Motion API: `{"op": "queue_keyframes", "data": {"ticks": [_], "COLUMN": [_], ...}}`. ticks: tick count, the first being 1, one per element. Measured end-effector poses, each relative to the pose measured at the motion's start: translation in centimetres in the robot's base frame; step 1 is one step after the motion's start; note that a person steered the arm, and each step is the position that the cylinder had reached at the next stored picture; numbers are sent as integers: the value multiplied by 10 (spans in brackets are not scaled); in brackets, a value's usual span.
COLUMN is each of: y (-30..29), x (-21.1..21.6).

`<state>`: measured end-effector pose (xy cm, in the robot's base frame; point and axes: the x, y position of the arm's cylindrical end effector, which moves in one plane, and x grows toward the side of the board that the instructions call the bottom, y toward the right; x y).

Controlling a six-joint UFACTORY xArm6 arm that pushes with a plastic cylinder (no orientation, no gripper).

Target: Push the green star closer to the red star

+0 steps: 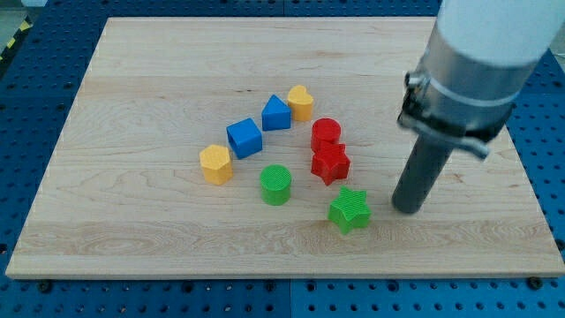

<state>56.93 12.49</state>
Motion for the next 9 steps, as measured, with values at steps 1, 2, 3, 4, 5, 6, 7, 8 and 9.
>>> {"op": "queue_keyframes", "data": {"ticks": [1,2,3,4,5,6,7,8,9], "y": [-16,-20,-20,-36,-62,-70,-71,-67,-67], "x": [48,49,38,32,31,29,46,49,44]}}
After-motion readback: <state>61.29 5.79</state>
